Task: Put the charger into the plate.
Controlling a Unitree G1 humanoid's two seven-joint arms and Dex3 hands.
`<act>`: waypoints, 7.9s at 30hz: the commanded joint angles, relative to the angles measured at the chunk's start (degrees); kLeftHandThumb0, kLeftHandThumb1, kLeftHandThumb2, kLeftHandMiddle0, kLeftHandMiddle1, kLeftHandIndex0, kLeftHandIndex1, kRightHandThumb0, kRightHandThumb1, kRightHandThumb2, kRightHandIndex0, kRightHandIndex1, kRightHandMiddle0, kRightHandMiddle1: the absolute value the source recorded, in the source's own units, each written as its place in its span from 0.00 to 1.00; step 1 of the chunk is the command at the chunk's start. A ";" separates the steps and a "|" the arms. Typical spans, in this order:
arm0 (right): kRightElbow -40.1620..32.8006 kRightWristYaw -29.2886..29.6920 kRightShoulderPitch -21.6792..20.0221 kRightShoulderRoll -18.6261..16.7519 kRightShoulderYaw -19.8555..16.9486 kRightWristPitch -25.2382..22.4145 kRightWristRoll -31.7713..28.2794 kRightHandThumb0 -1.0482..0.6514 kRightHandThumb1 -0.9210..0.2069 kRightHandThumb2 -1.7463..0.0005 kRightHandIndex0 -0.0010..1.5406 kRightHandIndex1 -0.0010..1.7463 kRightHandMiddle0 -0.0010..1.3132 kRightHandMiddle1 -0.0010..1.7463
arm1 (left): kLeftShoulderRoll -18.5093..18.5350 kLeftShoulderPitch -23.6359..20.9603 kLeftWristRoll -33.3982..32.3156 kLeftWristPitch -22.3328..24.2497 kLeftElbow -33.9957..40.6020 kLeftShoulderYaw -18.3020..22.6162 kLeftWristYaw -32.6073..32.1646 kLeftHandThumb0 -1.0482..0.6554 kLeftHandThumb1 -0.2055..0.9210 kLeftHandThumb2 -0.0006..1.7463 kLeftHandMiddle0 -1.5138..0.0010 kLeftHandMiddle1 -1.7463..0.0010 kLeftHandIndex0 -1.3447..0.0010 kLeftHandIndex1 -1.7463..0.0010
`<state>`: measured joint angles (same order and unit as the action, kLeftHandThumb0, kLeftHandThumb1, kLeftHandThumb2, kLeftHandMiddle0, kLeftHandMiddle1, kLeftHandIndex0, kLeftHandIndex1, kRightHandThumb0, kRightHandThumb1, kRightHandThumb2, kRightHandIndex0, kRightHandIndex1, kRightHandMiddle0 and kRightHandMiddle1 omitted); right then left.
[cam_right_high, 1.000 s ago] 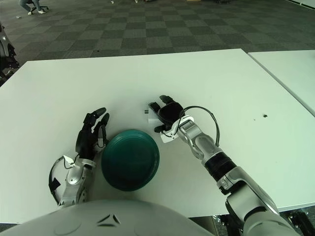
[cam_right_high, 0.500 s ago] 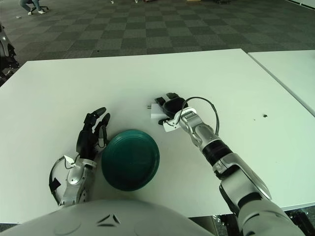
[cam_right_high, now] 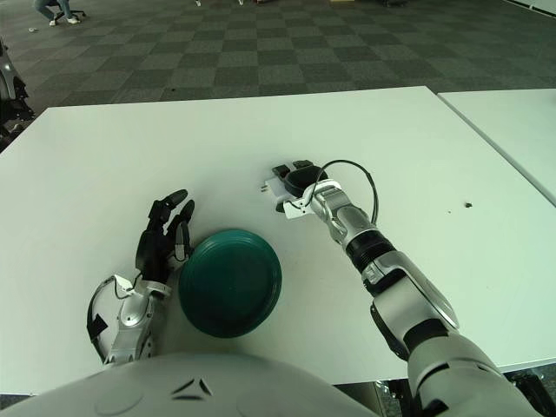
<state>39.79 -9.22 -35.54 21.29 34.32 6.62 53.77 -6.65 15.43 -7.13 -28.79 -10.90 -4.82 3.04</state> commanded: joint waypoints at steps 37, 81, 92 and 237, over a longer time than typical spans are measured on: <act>32.69 14.11 -5.35 -4.71 16.33 13.14 4.08 0.36 0.36 0.40 0.58 1.00 0.35 1.00 | -3.07 6.86 0.04 -0.24 -2.51 -2.75 -3.60 0.12 1.00 0.51 0.72 1.00 0.96 0.50; -41.45 7.31 6.85 0.89 -8.76 11.07 -19.02 0.35 0.47 0.30 0.72 1.00 0.42 1.00 | -0.57 7.74 -1.41 1.74 1.04 -0.90 -2.31 0.14 1.00 0.52 0.73 1.00 1.00 0.51; -47.10 -1.65 10.96 2.34 -6.25 16.02 -21.47 0.35 0.47 0.30 0.76 1.00 0.42 1.00 | -1.13 8.19 -4.85 1.86 2.28 -1.42 0.61 0.15 1.00 0.53 0.76 1.00 1.00 0.57; -35.67 10.52 23.88 -0.10 -10.56 38.73 -17.02 0.01 0.00 0.49 0.00 0.00 0.00 0.00 | -0.53 7.08 -6.80 6.06 7.16 1.28 4.02 0.09 1.00 0.50 0.84 1.00 1.00 0.56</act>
<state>4.89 2.09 -11.20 21.37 24.43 45.65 38.19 -6.98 22.35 -13.57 -24.81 -2.23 -3.87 6.75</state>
